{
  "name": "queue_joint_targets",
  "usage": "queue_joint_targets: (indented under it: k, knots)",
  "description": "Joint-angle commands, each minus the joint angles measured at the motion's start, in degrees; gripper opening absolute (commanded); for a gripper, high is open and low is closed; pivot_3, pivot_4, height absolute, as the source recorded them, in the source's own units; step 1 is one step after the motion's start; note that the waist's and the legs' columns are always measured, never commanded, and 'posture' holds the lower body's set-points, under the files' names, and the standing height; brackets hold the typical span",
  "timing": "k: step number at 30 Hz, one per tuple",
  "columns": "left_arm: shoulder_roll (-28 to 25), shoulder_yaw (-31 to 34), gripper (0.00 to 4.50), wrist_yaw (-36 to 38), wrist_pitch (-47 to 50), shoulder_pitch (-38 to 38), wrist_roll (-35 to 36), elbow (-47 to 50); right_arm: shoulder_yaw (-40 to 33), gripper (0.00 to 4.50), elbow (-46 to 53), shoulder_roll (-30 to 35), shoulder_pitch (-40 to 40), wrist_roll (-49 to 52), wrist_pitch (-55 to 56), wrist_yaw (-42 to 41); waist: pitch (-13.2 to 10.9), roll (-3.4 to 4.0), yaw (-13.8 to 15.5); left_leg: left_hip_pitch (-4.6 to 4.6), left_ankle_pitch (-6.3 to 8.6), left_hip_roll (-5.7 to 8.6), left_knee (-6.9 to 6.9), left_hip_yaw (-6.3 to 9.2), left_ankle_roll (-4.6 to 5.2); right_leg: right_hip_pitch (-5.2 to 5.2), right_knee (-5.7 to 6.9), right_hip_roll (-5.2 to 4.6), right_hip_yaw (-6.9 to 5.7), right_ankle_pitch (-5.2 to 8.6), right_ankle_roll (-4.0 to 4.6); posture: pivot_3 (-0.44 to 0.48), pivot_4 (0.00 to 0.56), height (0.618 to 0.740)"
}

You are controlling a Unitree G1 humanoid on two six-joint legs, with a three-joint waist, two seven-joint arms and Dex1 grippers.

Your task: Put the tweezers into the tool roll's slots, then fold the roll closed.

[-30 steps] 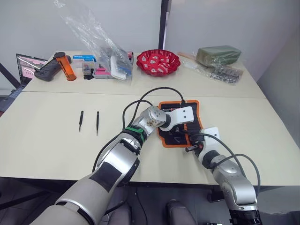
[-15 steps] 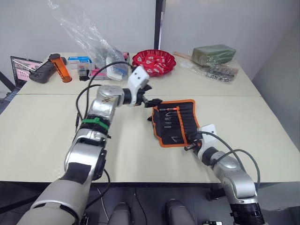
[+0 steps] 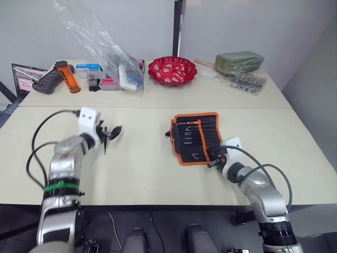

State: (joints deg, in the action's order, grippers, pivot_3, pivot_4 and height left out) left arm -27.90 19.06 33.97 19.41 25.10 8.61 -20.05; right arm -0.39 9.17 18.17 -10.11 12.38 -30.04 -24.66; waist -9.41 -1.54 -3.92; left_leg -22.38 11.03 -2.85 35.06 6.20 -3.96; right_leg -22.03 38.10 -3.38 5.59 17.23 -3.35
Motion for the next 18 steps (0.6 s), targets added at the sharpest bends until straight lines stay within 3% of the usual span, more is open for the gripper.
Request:
queue_joint_targets:
  k: [1,9,18]
  knots:
    - [-1.3,6.8,4.49,-2.8,-1.3,-7.2,4.1,9.4,1.5,0.0,-3.0,0.2,0.9,-0.4,-0.7,-0.9,0.0,-0.06,0.0,0.01,0.0,0.0,0.0,0.0,0.0,0.0,-0.01,0.0,0.0,0.0,0.0,0.0,0.15,0.735]
    - [0.4,12.3,4.49,-5.2,-4.7,-20.5,7.9,13.7,3.1,0.0,-5.5,-0.3,-0.3,-0.7,0.5,-2.5,0.1,-0.22,0.1,0.29,0.01,-0.01,-0.07,-0.01,-0.01,0.27,-0.05,0.0,0.0,0.02,0.05,0.0,0.15,0.735]
    - [0.6,11.8,4.49,-6.4,-8.3,-24.3,8.7,14.8,3.6,0.0,-5.6,-0.5,-0.3,-0.9,0.7,-3.2,0.2,-0.29,-0.1,0.45,0.01,-0.04,-0.15,-0.02,-0.02,0.37,-0.07,0.03,0.0,0.06,0.11,0.0,0.15,0.735]
